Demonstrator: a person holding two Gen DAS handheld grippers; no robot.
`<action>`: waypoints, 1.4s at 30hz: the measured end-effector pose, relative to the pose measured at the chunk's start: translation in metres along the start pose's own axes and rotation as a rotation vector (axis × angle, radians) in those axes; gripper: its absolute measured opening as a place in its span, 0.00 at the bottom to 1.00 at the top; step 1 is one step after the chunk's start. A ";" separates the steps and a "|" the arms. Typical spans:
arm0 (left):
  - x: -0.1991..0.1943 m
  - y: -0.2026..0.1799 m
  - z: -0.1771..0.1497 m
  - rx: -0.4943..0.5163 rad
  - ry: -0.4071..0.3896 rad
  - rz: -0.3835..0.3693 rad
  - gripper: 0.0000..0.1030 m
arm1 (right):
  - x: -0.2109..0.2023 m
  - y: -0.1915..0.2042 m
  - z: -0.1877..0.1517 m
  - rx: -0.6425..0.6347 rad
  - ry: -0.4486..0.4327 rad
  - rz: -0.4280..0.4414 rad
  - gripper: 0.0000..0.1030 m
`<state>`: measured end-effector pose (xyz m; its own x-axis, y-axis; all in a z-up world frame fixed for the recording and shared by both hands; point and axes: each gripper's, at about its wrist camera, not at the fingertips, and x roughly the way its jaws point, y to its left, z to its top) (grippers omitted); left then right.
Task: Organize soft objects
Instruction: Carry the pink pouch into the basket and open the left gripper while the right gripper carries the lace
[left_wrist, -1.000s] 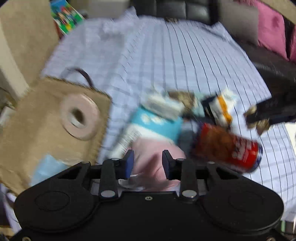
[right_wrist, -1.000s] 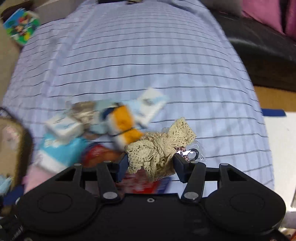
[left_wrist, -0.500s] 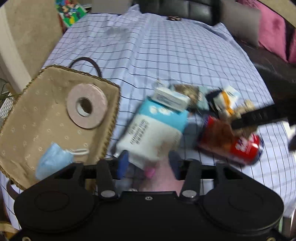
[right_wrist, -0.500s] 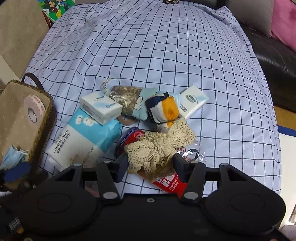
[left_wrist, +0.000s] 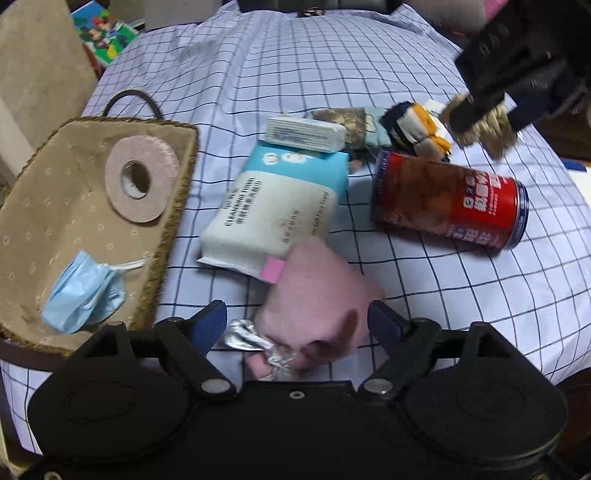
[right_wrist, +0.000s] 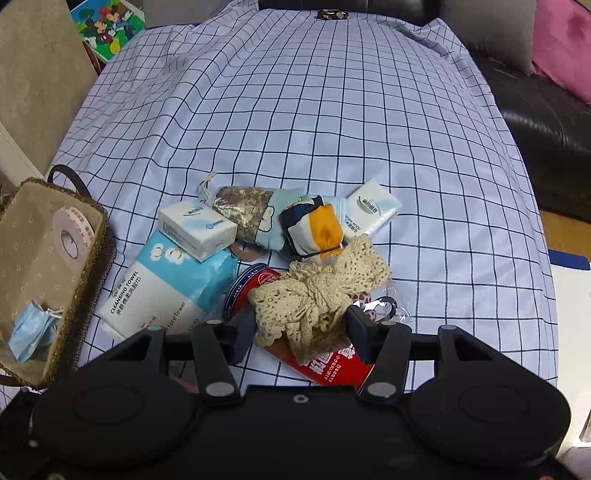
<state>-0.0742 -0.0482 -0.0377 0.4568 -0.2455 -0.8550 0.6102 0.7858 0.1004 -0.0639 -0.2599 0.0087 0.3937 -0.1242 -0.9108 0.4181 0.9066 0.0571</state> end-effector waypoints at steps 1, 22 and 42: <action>0.001 -0.004 0.000 0.011 -0.002 0.004 0.79 | 0.000 -0.001 0.000 0.002 0.000 0.001 0.52; 0.042 -0.022 0.001 0.007 0.109 -0.023 0.51 | 0.013 -0.008 -0.001 0.022 0.031 -0.015 0.52; -0.042 0.058 0.049 -0.161 -0.086 0.157 0.51 | 0.004 0.054 0.012 -0.024 0.030 0.105 0.52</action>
<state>-0.0259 -0.0199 0.0285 0.5957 -0.1547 -0.7881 0.4190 0.8970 0.1407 -0.0293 -0.2166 0.0128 0.4094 -0.0165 -0.9122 0.3561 0.9234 0.1431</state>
